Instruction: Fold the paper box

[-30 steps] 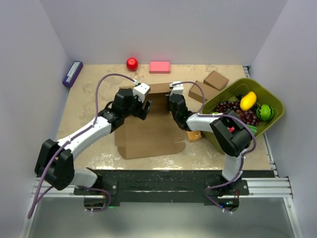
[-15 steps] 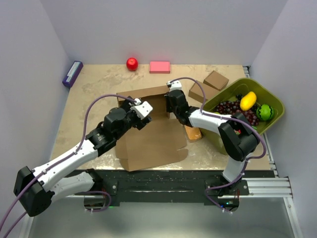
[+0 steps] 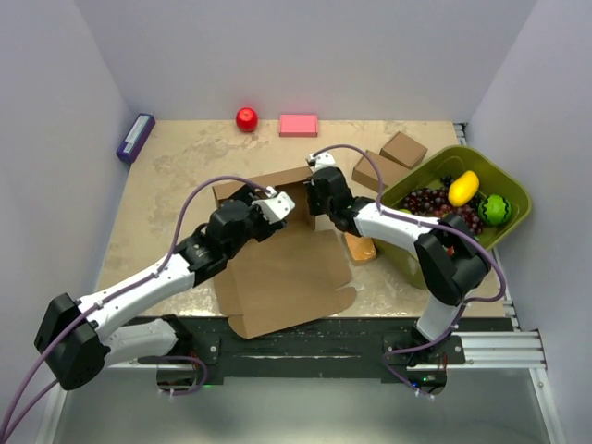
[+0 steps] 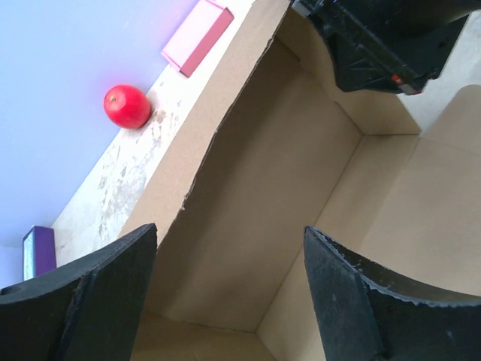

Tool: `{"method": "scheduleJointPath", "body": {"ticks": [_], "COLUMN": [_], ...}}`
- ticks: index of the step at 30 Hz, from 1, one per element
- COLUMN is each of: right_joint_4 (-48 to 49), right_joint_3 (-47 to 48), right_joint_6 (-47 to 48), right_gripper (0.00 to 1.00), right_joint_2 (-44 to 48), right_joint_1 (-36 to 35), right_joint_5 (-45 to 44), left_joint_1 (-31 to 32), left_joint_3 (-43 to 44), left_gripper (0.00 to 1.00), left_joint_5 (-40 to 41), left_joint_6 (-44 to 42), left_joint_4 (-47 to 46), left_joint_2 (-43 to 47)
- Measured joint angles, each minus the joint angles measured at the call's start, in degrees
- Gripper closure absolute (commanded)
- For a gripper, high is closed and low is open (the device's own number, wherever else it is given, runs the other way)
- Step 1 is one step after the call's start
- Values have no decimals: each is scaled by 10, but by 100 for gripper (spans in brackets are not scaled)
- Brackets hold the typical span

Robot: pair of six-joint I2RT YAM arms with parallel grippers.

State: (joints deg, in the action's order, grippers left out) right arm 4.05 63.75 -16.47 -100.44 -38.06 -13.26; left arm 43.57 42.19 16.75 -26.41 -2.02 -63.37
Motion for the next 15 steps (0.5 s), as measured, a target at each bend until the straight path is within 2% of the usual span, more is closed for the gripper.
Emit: {"method": "scheduleJointPath", "body": {"ticks": [4, 9, 15], "right_joint_4": [-8, -12, -35], "right_joint_3": [0, 0, -1], "right_joint_6": [5, 19, 36], "right_gripper": [100, 100, 100], "right_joint_2": [3, 6, 16], "right_joint_1": [-5, -9, -9], "right_joint_5": [10, 10, 7], "left_joint_1": [0, 0, 0], "left_joint_3": [0, 3, 15], "left_gripper": [31, 36, 52], "left_joint_5": [12, 18, 27], "left_joint_6": [-3, -3, -2], "left_joint_4": [0, 3, 8], "left_joint_2": [-12, -35, -54]}}
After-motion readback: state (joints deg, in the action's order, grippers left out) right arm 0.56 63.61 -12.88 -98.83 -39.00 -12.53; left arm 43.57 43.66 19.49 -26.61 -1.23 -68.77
